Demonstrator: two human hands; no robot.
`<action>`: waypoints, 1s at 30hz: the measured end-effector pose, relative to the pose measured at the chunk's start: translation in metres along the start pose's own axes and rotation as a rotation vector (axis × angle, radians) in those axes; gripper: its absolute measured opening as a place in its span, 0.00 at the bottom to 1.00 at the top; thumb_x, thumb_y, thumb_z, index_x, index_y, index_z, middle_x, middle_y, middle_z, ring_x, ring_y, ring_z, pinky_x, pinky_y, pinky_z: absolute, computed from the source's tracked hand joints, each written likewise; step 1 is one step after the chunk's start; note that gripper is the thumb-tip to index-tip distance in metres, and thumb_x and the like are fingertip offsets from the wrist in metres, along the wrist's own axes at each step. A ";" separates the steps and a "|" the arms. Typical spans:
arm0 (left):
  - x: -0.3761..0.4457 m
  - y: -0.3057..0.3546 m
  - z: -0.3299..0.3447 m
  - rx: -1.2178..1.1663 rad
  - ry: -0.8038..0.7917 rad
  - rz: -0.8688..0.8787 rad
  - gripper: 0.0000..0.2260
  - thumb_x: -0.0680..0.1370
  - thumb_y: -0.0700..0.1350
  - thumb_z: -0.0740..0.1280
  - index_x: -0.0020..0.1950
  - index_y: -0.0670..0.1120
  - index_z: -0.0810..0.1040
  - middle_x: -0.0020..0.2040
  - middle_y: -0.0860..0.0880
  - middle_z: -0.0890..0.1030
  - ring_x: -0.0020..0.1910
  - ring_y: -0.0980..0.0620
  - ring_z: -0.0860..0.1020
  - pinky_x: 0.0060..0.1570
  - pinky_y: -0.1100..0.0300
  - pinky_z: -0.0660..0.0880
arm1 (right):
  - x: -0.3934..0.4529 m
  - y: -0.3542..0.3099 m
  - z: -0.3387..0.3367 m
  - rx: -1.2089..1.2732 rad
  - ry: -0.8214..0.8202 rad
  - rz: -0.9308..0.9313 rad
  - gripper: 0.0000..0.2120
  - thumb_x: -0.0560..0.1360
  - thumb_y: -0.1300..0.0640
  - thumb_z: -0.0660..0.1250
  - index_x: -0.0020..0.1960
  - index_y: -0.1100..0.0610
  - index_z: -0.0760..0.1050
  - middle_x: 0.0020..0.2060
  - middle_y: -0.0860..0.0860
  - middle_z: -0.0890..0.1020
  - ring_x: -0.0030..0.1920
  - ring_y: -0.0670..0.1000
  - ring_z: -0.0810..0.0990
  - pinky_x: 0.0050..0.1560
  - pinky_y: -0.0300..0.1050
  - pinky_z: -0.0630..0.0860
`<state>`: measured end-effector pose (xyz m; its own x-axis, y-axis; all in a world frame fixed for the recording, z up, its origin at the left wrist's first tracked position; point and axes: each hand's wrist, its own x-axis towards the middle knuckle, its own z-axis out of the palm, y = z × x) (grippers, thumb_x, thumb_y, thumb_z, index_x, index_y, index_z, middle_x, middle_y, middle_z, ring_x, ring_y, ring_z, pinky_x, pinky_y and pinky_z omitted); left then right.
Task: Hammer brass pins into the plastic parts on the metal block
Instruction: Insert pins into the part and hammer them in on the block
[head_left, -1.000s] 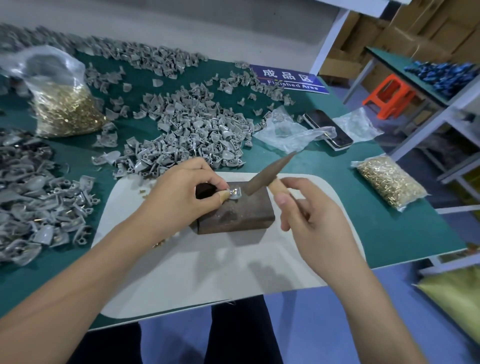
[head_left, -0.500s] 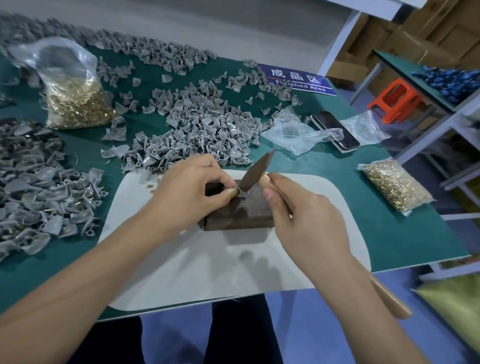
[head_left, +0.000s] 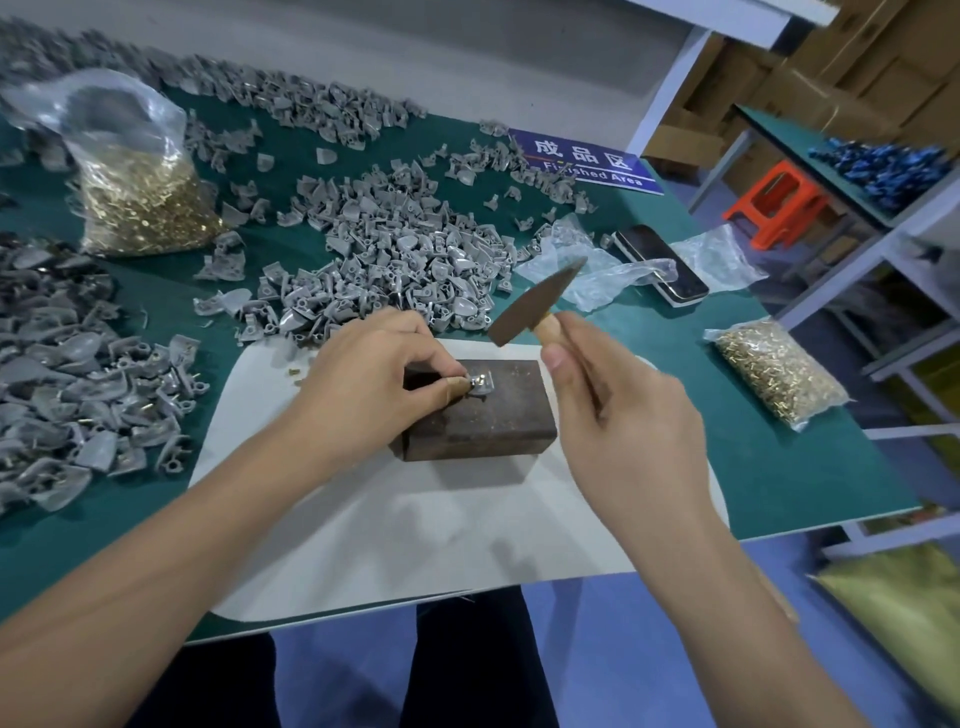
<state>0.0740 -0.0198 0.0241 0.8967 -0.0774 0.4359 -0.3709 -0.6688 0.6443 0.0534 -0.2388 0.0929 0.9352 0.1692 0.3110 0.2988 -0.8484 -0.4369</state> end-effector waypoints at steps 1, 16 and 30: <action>0.000 0.000 0.000 -0.012 -0.002 -0.008 0.02 0.74 0.53 0.76 0.43 0.60 0.84 0.41 0.59 0.78 0.45 0.53 0.76 0.45 0.47 0.75 | -0.001 -0.001 0.002 0.000 -0.013 0.005 0.15 0.83 0.39 0.55 0.66 0.37 0.73 0.46 0.45 0.85 0.47 0.53 0.79 0.43 0.50 0.76; -0.002 0.006 -0.002 0.058 0.020 0.030 0.02 0.75 0.53 0.75 0.45 0.56 0.85 0.40 0.59 0.77 0.44 0.53 0.74 0.47 0.47 0.72 | -0.006 0.012 0.005 0.011 -0.052 0.026 0.12 0.83 0.39 0.54 0.60 0.38 0.73 0.40 0.43 0.82 0.43 0.54 0.79 0.40 0.53 0.77; -0.001 -0.001 0.001 -0.094 -0.039 -0.085 0.05 0.74 0.57 0.72 0.45 0.59 0.84 0.44 0.60 0.79 0.50 0.56 0.76 0.50 0.45 0.76 | -0.002 0.005 -0.003 -0.089 -0.177 0.012 0.11 0.84 0.41 0.57 0.63 0.39 0.73 0.47 0.44 0.84 0.49 0.55 0.80 0.45 0.52 0.77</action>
<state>0.0734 -0.0205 0.0223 0.9338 -0.0534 0.3537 -0.3127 -0.6024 0.7344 0.0520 -0.2451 0.0928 0.9598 0.2376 0.1497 0.2768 -0.8904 -0.3614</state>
